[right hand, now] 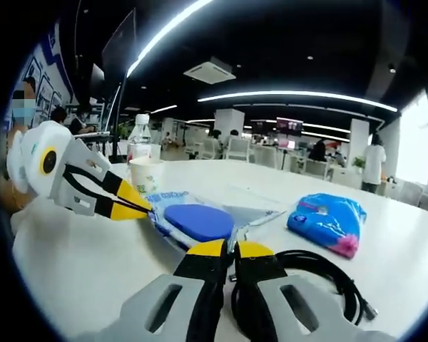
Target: Arrange the tabletop items into an orderly group along one side of the table until the central work area is clear of visible clutter.
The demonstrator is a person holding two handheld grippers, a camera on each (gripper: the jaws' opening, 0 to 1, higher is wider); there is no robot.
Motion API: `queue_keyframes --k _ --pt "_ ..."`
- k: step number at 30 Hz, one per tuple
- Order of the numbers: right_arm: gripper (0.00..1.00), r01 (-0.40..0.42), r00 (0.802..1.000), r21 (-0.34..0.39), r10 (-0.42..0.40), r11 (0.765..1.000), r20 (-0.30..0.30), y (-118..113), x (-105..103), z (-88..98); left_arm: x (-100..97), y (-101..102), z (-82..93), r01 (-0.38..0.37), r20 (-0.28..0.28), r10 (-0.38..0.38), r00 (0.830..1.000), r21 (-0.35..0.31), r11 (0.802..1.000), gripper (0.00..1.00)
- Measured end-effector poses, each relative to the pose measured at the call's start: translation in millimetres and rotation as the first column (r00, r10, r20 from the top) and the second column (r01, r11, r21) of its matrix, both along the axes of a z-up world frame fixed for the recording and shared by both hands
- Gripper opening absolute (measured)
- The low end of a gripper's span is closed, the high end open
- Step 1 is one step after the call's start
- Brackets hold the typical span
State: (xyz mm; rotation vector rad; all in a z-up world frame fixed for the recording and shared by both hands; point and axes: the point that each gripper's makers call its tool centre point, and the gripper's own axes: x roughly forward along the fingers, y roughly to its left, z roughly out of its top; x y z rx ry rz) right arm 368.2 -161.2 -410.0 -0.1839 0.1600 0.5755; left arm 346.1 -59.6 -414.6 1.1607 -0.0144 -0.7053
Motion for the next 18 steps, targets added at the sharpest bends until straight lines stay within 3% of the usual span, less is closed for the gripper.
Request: queue_keyframes --k 18 --pt "0.09 0.033 0.993 0.008 -0.031 0.999 -0.113 -2 1 -20.6 -3.9 6 -15.1 -0.017 -0.067 0.017 0.998 0.002 1.000 0.02"
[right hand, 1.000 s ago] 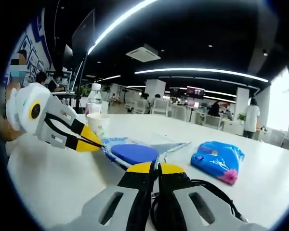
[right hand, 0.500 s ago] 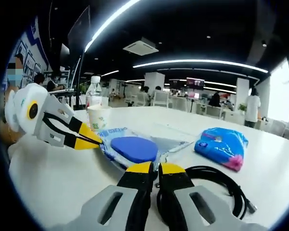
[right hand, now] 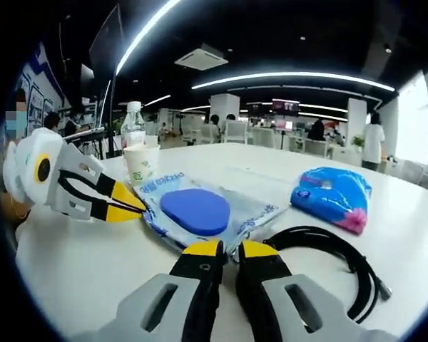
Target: Arrange the tabletop items into an orderly group along one side of the table until the central work area is clear of visible clutter.
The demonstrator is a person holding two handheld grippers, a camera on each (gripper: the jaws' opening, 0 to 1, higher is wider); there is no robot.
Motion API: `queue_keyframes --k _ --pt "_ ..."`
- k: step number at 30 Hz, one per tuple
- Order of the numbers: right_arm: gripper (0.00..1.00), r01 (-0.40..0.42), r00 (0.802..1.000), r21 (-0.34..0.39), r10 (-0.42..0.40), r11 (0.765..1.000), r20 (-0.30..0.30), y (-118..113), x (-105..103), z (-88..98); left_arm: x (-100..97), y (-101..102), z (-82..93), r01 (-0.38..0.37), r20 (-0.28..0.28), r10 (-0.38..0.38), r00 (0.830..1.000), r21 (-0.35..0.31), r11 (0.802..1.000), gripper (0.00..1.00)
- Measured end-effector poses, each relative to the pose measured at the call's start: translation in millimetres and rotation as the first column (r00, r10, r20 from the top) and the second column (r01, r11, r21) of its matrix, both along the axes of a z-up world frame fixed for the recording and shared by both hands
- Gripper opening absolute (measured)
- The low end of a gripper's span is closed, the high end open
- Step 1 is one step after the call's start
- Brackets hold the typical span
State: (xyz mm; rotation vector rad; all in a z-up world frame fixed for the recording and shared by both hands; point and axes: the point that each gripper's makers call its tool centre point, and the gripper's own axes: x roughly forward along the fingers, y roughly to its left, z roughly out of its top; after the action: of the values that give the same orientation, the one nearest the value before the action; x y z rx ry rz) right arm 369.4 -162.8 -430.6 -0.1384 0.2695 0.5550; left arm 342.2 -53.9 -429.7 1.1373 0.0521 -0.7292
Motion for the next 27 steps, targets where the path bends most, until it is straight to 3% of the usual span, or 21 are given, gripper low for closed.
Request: queue_keyframes --k 10,19,27 --pt "0.12 0.024 1.000 0.013 -0.024 1.000 0.001 -9 -1 5.1 -7.4 2 6.2 -0.004 -0.031 0.003 1.000 -0.046 0.999 0.09" --pt "0.11 0.063 0.997 0.040 -0.064 0.997 0.035 -30 -5 23.0 -23.4 -19 20.3 0.055 -0.063 -0.065 0.996 -0.138 0.989 0.10" --pt "0.11 0.088 0.995 0.064 -0.091 0.994 0.043 -50 -11 33.2 -34.3 -47 31.8 0.113 -0.070 -0.127 0.989 -0.175 0.978 0.12"
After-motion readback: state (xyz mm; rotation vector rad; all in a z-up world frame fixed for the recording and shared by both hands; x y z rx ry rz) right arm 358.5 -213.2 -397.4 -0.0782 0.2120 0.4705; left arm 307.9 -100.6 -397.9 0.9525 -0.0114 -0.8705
